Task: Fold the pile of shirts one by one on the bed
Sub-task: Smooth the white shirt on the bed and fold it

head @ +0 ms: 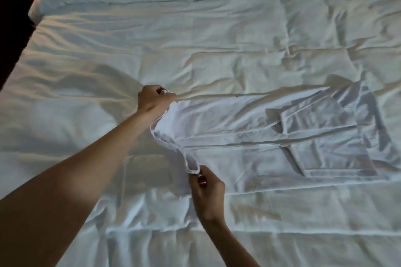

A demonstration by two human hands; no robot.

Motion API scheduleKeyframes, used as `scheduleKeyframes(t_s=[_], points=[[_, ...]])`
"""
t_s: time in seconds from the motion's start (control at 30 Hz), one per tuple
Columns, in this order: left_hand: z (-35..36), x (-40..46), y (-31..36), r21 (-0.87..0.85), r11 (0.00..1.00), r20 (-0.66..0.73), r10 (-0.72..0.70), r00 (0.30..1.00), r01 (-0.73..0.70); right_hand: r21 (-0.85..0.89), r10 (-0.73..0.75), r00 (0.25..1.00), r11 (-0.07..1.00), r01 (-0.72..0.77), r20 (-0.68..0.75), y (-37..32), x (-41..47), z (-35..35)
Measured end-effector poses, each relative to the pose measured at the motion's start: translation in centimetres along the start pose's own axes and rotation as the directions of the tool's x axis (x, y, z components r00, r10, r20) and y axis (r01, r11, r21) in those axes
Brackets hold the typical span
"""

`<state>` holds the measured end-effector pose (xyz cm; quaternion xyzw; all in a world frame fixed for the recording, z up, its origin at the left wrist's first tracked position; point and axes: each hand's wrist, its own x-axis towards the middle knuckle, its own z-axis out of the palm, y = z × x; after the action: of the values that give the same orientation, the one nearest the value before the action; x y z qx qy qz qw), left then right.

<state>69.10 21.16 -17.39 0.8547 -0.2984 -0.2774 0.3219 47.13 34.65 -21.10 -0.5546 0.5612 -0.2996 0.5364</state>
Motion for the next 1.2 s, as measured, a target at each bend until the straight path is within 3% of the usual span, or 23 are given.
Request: scheduleKeyframes(t_s=[0.1, 0.17, 0.3, 0.43, 0.5, 0.63, 0.77, 0.9, 1.0, 1.1, 1.13, 1.2], points=[[4.8, -1.4, 3.0, -0.110, 0.994, 0.234, -0.003, 0.972, 0.030, -0.049, 0.221, 0.966, 0.972, -0.229, -0.136, 2.5, 0.3, -4.7], [7.5, -2.0, 3.9, -0.064, 0.998, 0.405, 0.010, 0.914, 0.018, -0.003, 0.345, 0.928, 0.937, -0.349, -0.142, 3.3, 0.7, -6.6], [9.4, -1.0, 3.1, 0.070, 0.993, 0.420, 0.056, 0.906, -0.094, -0.041, 0.441, 0.893, 0.894, -0.445, -0.088, 3.8, 2.4, -7.8], [9.6, 0.0, 2.3, 0.348, 0.874, 0.313, 0.232, 0.921, -0.339, -0.215, 0.373, 0.927, 0.903, -0.371, -0.031, 2.8, 3.6, -7.5], [9.8, -0.1, 2.4, 0.399, 0.822, 0.311, 0.294, 0.904, -0.405, -0.251, 0.342, 0.940, 0.908, -0.335, -0.017, 2.5, 3.8, -7.1], [9.2, 0.4, 2.1, 0.346, 0.769, 0.310, 0.447, 0.839, -0.538, -0.174, 0.348, 0.936, 0.920, -0.352, -0.051, 3.2, 3.7, -6.9], [8.8, 0.5, 1.6, 0.262, 0.795, 0.197, 0.511, 0.837, -0.547, -0.154, 0.318, 0.942, 0.931, -0.331, -0.104, 3.6, 2.9, -7.6], [10.3, 0.9, 3.1, 0.203, 0.800, 0.192, 0.533, 0.824, -0.564, -0.106, 0.323, 0.903, 0.925, -0.365, -0.283, 3.7, 2.8, -8.4], [11.5, 0.9, 4.3, 0.230, 0.733, 0.298, 0.573, 0.764, -0.640, -0.135, 0.314, 0.881, 0.915, -0.380, -0.355, 3.7, 2.8, -8.8], [11.0, 0.7, 3.8, 0.320, 0.631, 0.368, 0.604, 0.706, -0.707, -0.372, 0.112, 0.910, 0.888, -0.272, -0.398, 2.9, 1.9, -8.2], [10.2, 0.6, 3.3, 0.341, 0.565, 0.386, 0.645, 0.660, -0.751, -0.442, 0.009, 0.922, 0.876, -0.194, -0.388, 2.4, 1.5, -7.9], [7.9, 0.6, 1.8, 0.356, 0.367, 0.455, 0.735, 0.502, -0.860, -0.526, -0.144, 0.944, 0.850, -0.035, -0.295, 1.5, 0.6, -6.6]])
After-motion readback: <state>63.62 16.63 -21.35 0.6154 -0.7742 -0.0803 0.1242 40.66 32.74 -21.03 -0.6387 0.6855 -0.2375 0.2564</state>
